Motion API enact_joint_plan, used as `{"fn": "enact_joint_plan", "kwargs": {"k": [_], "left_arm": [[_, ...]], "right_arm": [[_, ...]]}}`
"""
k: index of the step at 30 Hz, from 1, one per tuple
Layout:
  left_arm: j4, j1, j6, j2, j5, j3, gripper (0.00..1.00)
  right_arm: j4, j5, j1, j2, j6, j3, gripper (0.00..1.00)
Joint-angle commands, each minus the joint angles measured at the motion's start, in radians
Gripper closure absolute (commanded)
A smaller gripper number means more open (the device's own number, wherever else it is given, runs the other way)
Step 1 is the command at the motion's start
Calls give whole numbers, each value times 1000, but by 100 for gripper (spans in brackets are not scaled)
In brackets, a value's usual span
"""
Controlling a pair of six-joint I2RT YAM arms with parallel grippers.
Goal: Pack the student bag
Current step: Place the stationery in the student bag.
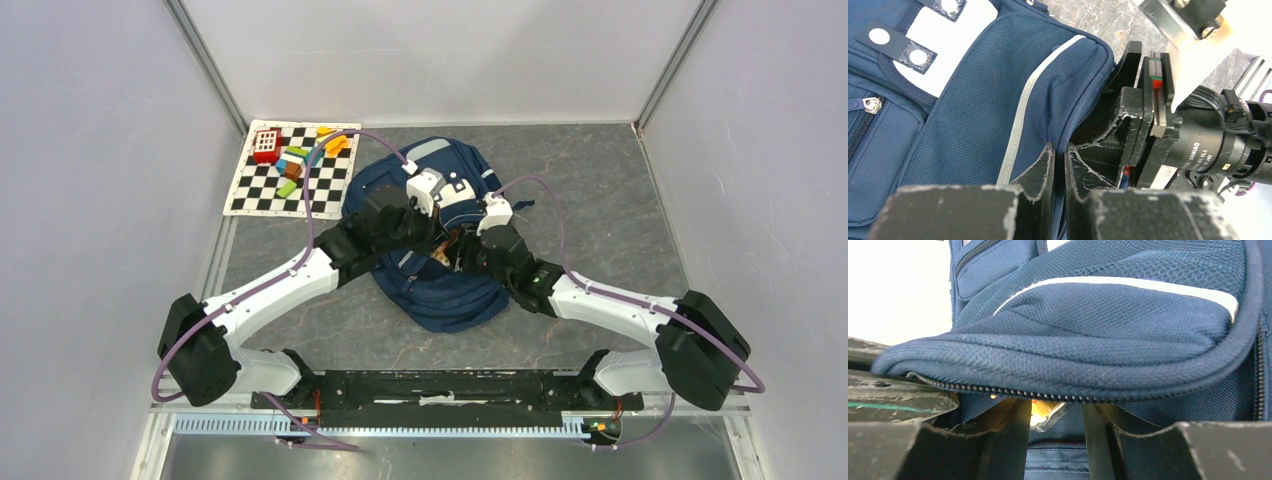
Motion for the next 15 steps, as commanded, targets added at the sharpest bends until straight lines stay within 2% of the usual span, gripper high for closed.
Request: {"fn": "enact_joint_plan", "kwargs": {"k": [1,7,10,15], "left_arm": [[99,2,20,-41,10,26,98],[101,2,19,-39,20,26,98],[102,2,16,-33,30,26,98],[93,2,11,-4,67,38,96]], "right_arm": [[116,34,6,31,-8,42,55],[89,77,6,-22,-43,22,52],[62,118,7,-109,-65,-29,41],[-90,173,6,-293,-63,-117,20]]}}
